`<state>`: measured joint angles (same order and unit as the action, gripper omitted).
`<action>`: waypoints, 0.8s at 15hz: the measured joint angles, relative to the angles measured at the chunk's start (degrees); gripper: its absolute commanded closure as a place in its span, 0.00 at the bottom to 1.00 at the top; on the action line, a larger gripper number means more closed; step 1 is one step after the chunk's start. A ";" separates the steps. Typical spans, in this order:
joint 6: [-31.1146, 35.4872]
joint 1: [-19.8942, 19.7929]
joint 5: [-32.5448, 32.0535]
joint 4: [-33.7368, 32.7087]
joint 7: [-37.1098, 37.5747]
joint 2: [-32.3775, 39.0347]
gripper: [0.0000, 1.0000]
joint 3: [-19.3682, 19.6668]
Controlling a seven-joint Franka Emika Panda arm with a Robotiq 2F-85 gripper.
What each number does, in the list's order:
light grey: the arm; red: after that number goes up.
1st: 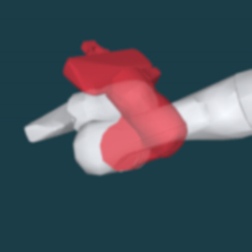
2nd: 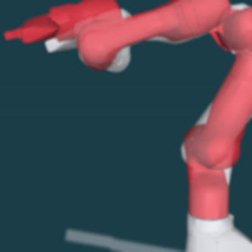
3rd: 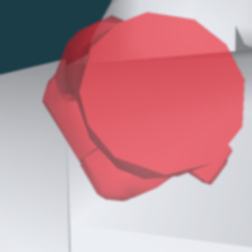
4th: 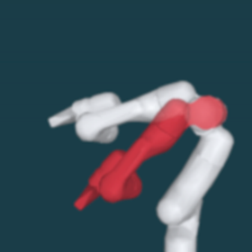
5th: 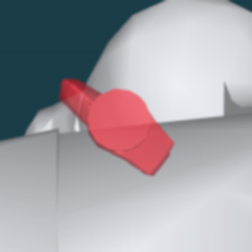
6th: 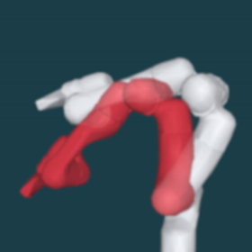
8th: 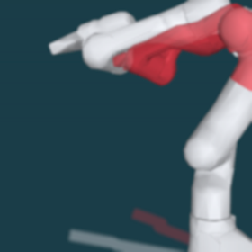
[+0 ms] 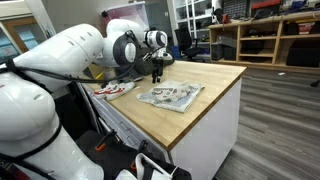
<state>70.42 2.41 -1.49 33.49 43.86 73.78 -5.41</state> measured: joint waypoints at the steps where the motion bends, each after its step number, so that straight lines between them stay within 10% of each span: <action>1: -0.42 -0.09 -0.24 0.28 -0.56 0.09 0.00 0.03; 3: -1.18 -0.34 -0.67 0.60 -1.55 0.47 0.00 0.12; 4: -1.51 -0.46 -0.83 0.74 -2.04 0.70 0.25 0.19; 12: -1.95 -1.02 -2.46 0.92 -4.14 2.13 0.81 0.56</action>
<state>68.48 1.39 -3.95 34.41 39.72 75.91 -4.85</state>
